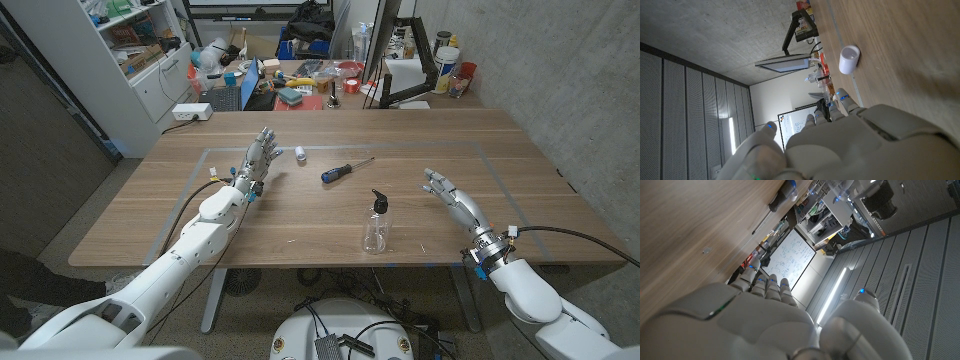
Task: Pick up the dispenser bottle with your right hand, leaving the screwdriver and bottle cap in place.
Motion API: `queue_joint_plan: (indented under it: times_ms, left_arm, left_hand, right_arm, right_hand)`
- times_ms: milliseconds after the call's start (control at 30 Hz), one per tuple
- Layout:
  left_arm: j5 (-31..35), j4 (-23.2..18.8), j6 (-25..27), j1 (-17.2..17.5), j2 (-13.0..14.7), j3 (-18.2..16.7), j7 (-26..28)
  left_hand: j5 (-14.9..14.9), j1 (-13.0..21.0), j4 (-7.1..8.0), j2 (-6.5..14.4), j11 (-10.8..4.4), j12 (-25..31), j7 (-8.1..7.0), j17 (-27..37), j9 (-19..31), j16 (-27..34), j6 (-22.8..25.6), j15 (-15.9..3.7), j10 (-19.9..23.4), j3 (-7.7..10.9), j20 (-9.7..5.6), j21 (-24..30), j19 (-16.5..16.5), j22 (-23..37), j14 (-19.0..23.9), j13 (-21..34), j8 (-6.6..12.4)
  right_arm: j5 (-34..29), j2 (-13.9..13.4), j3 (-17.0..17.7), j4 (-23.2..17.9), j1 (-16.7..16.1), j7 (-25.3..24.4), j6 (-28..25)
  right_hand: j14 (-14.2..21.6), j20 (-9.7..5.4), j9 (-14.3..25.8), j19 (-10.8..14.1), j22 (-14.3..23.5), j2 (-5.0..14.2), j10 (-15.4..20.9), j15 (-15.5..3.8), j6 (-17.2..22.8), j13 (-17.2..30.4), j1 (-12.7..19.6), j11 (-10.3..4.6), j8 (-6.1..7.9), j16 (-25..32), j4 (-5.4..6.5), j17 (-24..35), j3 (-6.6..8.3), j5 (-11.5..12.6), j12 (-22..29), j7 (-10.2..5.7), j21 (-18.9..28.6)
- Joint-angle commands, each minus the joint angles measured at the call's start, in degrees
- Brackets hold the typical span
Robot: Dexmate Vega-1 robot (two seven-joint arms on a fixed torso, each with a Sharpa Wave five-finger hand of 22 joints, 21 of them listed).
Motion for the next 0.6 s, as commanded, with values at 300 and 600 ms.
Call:
queue_joint_plan:
  times_ms: [300,600]
  left_arm:
    - [-0.85,1.44,-0.61,-0.22,-0.09,-0.28,-1.44]
    - [-0.84,1.80,-0.92,-0.29,-0.16,-0.32,-1.64]
  left_hand:
    - [0.33,-0.01,-0.06,6.86,0.05,0.37,0.48,0.25,0.29,0.33,-12.17,-3.23,-10.83,0.46,-5.20,-0.13,-13.43,0.30,-12.26,0.33,0.37]
    - [0.32,-0.03,-0.06,6.85,-0.07,0.31,0.52,0.25,0.28,0.32,-12.14,-3.22,-10.97,0.47,-5.17,-0.14,-13.42,0.30,-12.27,0.33,0.38]
  right_arm:
    - [-5.01,0.55,-0.41,-3.19,-1.40,-2.20,-2.09]
    - [-5.82,0.48,-1.00,-3.81,-1.74,-2.33,-2.58]
  right_hand:
    - [-0.06,0.03,0.11,-0.14,0.20,-0.23,-0.72,0.28,-1.22,0.14,1.20,0.21,-0.26,0.24,-0.41,0.10,-0.63,0.71,-0.10,2.60,-0.63]
    - [-0.29,0.00,0.11,-0.19,0.21,-0.26,-1.01,0.36,-1.44,0.13,1.51,0.25,-0.26,0.14,-0.60,0.09,-0.87,0.93,-0.18,2.66,-0.92]
